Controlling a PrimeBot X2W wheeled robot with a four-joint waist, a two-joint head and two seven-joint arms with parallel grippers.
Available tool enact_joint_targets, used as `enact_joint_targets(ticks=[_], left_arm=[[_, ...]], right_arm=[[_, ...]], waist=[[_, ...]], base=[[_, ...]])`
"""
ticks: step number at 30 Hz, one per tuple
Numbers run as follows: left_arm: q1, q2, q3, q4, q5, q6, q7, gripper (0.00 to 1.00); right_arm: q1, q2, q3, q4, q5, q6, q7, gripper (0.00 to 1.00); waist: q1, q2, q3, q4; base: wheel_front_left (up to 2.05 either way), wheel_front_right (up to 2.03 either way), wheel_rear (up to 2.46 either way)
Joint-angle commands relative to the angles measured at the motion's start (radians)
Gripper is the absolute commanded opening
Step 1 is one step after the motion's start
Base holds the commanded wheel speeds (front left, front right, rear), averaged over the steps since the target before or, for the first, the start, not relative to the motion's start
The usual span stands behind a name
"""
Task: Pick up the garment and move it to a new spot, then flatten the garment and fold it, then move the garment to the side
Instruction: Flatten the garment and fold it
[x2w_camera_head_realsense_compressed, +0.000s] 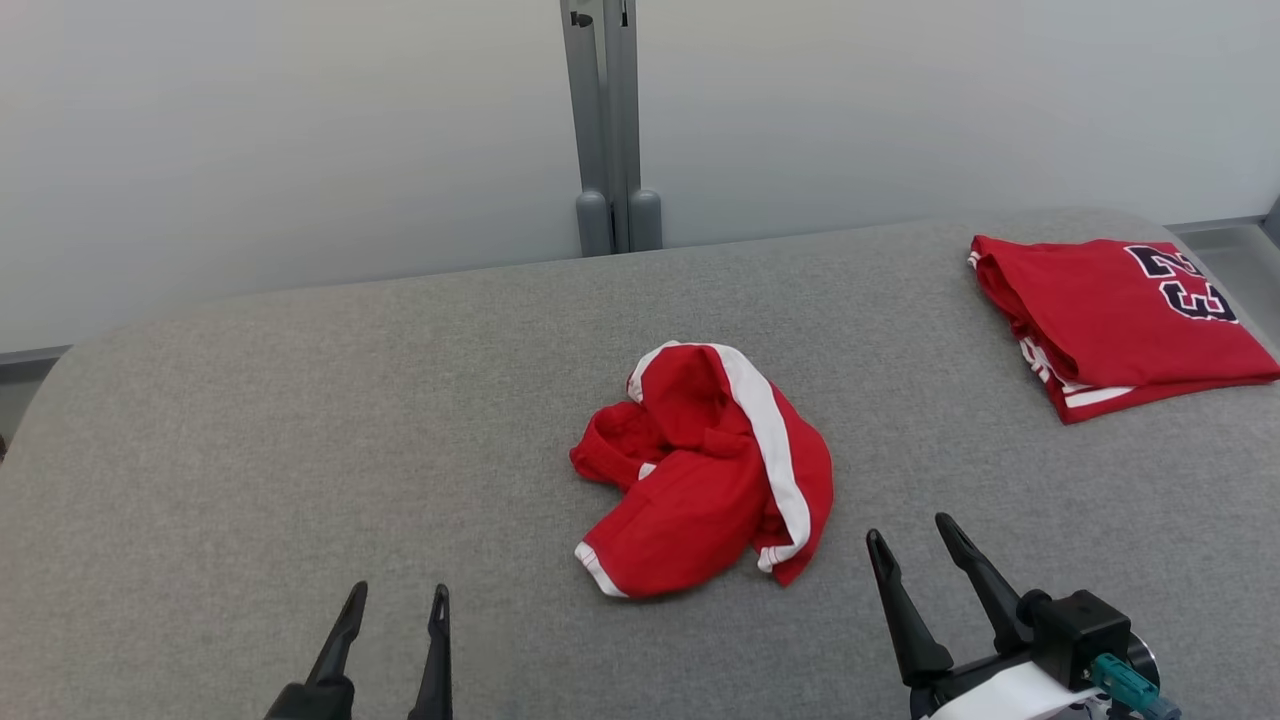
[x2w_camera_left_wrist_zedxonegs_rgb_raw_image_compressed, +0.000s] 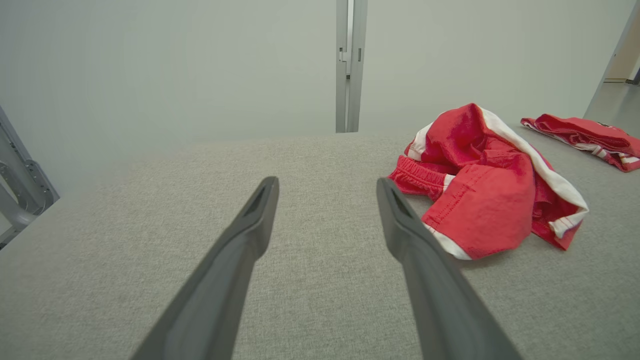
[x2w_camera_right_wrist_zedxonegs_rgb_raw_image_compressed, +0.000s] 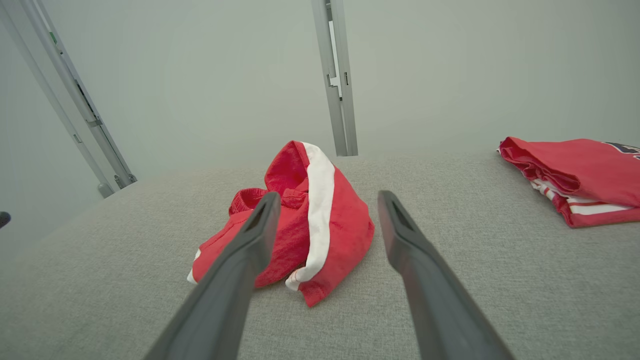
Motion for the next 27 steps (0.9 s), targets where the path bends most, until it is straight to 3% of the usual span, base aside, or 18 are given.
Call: enact_joint_targets(ticks=[1,9,19,27], left_arm=[[-0.040,0.016,-0.008,0.023,0.022,-0.014,-0.003,1.00],[-0.293,0.081,-0.142,0.221,0.160,-0.054,-0.003,1.00],[-0.658,0.106,-0.323,0.478,0.248,-0.073,-0.002,1.00],[-0.838,0.146,-0.570,0.639,0.318,-0.075,-0.002,1.00]], right_arm=[[-0.010,-0.005,0.002,-0.004,0.001,-0.001,-0.002,1.00],[-0.032,-0.016,0.014,-0.010,-0.005,-0.001,-0.002,1.00],[-0.118,-0.009,-0.009,-0.039,0.001,-0.001,-0.002,1.00],[-0.176,0.003,-0.021,-0.049,-0.005,-0.001,-0.002,1.00]], waist=[[0.0000,0.0000,0.011,-0.004],[0.0000,0.0000,0.086,-0.021],[0.0000,0.0000,0.278,-0.072],[0.0000,0.0000,0.360,-0.102]], base=[[0.00,0.00,0.00],[0.00,0.00,0.00],[0.00,0.00,0.00],[0.00,0.00,0.00]])
